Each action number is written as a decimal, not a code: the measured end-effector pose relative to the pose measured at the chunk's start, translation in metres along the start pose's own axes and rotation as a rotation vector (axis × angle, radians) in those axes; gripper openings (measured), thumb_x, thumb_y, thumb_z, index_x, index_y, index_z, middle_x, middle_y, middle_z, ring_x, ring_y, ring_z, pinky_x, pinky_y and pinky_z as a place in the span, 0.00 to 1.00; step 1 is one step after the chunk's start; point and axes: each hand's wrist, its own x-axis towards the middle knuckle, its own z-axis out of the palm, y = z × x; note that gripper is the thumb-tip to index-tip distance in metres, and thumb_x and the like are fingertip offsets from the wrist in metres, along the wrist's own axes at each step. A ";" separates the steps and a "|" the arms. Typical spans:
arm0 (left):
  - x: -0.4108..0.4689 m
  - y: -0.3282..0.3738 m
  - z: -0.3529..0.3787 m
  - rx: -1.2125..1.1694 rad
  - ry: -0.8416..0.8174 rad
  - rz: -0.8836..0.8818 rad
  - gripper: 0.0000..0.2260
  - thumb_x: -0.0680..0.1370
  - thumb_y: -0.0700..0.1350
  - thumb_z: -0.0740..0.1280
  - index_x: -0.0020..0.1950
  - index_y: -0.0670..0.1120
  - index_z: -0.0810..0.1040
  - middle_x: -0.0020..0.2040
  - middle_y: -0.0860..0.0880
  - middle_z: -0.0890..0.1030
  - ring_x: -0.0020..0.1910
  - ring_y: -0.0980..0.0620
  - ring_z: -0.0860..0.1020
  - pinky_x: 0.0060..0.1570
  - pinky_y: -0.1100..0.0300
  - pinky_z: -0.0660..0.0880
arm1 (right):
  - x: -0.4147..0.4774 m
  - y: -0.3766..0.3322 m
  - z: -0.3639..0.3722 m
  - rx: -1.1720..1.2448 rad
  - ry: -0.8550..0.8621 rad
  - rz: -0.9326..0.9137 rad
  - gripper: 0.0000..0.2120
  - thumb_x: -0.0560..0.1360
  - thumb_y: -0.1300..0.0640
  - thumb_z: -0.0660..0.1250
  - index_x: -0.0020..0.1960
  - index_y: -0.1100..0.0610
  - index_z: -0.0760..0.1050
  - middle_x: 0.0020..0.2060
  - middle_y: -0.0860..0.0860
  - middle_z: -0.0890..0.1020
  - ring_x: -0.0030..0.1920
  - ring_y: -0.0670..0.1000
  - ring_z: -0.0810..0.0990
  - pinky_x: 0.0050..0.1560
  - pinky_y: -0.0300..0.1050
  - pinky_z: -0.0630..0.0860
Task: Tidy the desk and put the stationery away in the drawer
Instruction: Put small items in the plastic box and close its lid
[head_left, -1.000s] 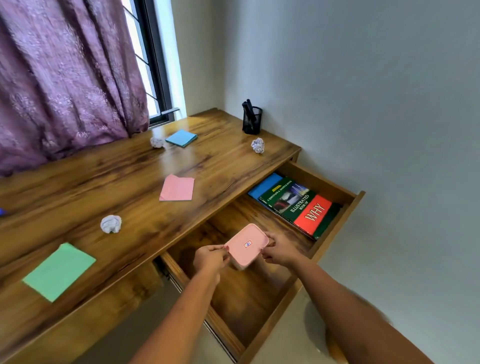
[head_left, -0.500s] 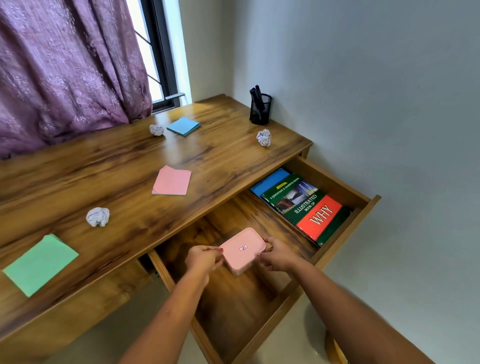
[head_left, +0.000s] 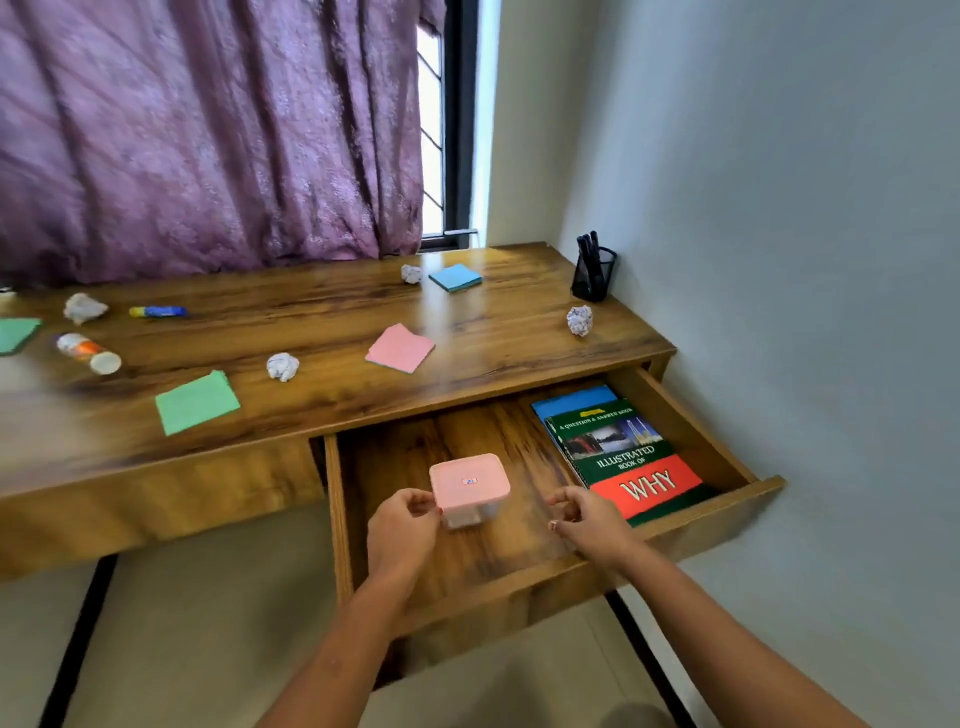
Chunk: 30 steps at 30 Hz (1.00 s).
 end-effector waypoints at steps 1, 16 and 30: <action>-0.013 -0.003 0.003 0.034 0.004 0.039 0.05 0.76 0.45 0.70 0.50 0.51 0.77 0.48 0.53 0.78 0.46 0.58 0.76 0.40 0.68 0.72 | -0.007 0.007 -0.002 -0.030 0.002 -0.049 0.12 0.75 0.61 0.68 0.57 0.52 0.75 0.48 0.49 0.79 0.50 0.49 0.79 0.51 0.42 0.78; -0.149 -0.049 0.027 1.044 -0.197 0.397 0.28 0.71 0.55 0.54 0.65 0.44 0.76 0.66 0.48 0.76 0.67 0.50 0.73 0.72 0.51 0.51 | -0.077 0.082 -0.004 -0.592 0.130 -0.439 0.32 0.76 0.69 0.60 0.76 0.55 0.57 0.75 0.51 0.63 0.76 0.51 0.59 0.70 0.42 0.64; -0.101 -0.006 0.035 1.144 -0.125 0.306 0.26 0.81 0.42 0.55 0.78 0.45 0.50 0.78 0.47 0.57 0.77 0.49 0.55 0.75 0.46 0.51 | -0.041 0.043 -0.011 -0.808 0.008 -0.414 0.34 0.76 0.70 0.59 0.78 0.60 0.49 0.76 0.54 0.56 0.77 0.54 0.55 0.70 0.47 0.67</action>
